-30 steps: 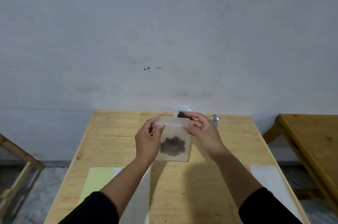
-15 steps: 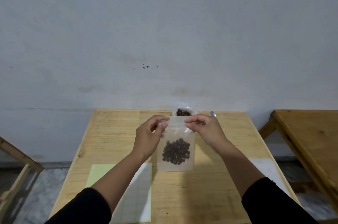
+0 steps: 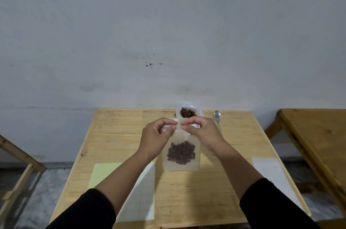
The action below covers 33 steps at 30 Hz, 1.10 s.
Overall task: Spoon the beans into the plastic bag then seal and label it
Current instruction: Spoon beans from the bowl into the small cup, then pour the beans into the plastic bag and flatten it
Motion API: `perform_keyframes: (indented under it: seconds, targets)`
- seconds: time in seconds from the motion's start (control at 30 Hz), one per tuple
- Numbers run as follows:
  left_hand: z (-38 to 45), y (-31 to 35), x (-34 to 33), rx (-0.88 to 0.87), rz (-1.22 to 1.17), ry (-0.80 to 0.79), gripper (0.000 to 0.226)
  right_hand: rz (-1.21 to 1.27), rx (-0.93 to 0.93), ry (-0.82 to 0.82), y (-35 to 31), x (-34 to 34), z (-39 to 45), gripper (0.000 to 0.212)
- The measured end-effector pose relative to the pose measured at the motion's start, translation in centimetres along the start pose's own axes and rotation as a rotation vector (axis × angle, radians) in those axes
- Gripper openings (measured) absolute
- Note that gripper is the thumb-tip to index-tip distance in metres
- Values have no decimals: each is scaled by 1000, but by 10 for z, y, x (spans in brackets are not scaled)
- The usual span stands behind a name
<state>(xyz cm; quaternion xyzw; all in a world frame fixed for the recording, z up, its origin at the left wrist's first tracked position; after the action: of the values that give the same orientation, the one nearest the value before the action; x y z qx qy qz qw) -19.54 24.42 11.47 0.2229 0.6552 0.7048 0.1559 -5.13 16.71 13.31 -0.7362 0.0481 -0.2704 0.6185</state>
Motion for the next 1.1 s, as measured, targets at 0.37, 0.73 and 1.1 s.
perform_keyframes:
  seconds: [0.37, 0.73, 1.1]
  targets:
    - [-5, -24, -4, 103, 75, 108, 7, 77, -128, -79, 36, -20, -10, 11]
    - [-36, -100, -15, 281, 440, -78, 36, -248, -398, 76, 133, -41, -51, 14]
    - [-69, -142, -41, 68, 884, -381, 48, -833, -141, 49, 152, -71, -55, 23]
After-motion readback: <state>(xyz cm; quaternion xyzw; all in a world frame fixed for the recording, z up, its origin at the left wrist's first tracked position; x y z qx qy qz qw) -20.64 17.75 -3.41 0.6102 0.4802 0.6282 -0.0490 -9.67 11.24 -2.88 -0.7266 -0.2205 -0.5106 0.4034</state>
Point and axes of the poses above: each hand's wrist, its own z-axis towards the middle knuckle, its own x-axis out of the back of the hand, y = z × x, the point moved 5 cm from there along z, towards the middle knuckle, and after that the axes turned 5 degrees about -z, right-handed, at the moved point
